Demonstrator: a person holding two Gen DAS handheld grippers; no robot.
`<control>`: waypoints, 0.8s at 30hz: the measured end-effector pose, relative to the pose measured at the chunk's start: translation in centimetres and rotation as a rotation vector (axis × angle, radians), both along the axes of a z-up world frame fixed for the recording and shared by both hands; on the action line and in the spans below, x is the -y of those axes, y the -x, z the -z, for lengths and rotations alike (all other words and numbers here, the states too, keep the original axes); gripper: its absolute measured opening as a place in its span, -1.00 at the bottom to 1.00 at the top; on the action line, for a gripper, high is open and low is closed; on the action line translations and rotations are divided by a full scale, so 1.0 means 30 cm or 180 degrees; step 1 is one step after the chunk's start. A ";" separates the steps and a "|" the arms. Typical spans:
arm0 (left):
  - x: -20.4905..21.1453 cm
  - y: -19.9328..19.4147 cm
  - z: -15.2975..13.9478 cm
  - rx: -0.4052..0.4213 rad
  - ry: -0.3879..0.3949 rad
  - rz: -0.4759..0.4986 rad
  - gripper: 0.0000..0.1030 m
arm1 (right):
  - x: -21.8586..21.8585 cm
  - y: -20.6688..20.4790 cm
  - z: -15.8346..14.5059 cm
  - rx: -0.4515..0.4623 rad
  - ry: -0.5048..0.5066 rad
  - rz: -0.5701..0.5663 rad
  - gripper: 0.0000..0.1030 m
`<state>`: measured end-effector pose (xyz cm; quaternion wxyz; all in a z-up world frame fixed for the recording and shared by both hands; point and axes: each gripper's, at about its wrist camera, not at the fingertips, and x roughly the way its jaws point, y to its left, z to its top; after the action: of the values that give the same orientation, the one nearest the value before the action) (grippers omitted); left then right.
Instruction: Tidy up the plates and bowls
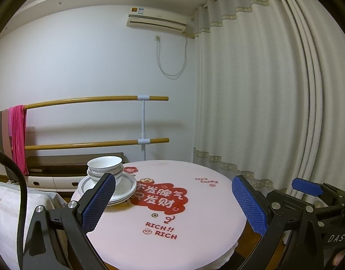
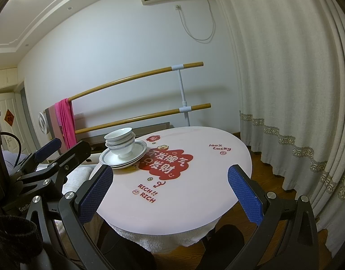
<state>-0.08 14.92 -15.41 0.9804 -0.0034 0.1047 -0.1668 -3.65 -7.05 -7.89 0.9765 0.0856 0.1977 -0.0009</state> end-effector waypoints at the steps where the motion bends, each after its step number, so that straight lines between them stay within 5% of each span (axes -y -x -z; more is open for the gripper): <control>1: -0.001 -0.001 0.001 -0.0002 0.0001 0.0001 0.99 | 0.004 -0.002 0.000 0.0001 -0.0003 -0.0001 1.00; 24: -0.006 -0.008 -0.004 -0.0014 -0.0005 -0.0006 0.99 | 0.002 -0.001 -0.001 -0.0003 -0.0001 0.0003 1.00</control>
<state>0.17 15.10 -15.30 0.9803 -0.0031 0.1070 -0.1658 -3.61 -7.12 -7.87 0.9764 0.0859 0.1981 -0.0014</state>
